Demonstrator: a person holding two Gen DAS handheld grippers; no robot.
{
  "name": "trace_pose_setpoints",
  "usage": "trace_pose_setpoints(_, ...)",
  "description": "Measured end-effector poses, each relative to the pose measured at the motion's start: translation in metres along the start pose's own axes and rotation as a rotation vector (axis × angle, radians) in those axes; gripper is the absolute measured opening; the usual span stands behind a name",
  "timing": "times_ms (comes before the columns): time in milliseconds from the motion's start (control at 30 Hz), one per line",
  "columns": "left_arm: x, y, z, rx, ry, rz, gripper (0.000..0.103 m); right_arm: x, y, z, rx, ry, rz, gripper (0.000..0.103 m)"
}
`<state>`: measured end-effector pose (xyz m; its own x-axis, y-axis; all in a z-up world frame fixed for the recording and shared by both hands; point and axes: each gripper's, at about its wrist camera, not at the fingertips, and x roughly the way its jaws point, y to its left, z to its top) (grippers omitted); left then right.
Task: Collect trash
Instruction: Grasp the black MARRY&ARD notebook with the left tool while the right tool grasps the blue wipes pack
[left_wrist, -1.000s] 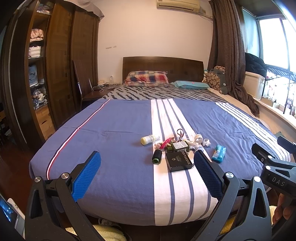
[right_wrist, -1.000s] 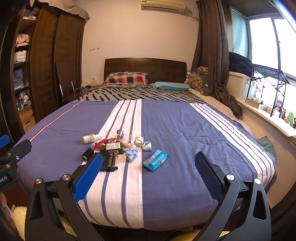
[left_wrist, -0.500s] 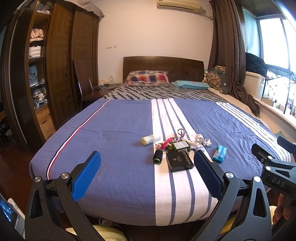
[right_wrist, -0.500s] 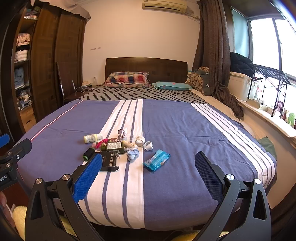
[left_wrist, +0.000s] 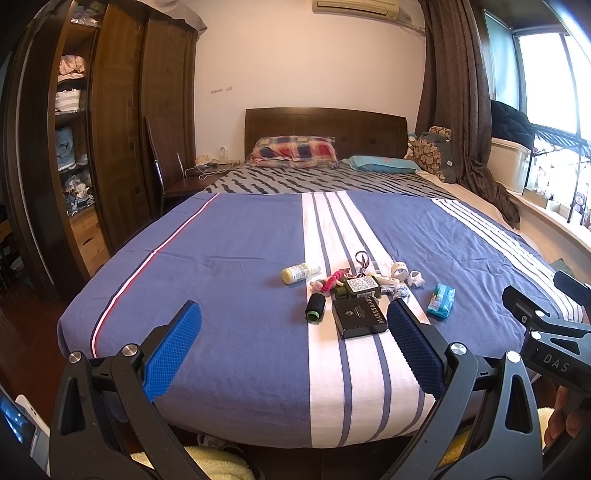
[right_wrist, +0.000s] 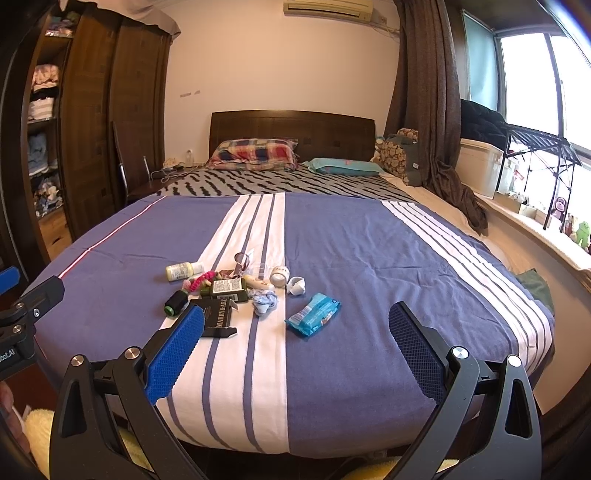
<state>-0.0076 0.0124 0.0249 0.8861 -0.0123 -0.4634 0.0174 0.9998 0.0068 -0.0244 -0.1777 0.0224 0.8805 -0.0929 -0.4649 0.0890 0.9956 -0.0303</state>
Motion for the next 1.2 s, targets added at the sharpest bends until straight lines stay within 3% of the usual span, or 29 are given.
trace_pose_setpoints(500, 0.036, 0.005, -0.011, 0.015, 0.061, 0.023, 0.095, 0.03, -0.011, -0.015, 0.023, 0.068, -0.01, 0.1)
trace_pose_setpoints(933, 0.107, -0.005, -0.052, 0.029, 0.217, -0.062, 0.095, 0.1, -0.031, -0.046, 0.113, 0.197, 0.038, 0.1)
trace_pose_setpoints(1200, 0.147, -0.036, -0.065, 0.063, 0.293, -0.132, 0.093, 0.163, -0.029, -0.037, 0.145, 0.248, 0.022, 0.072)
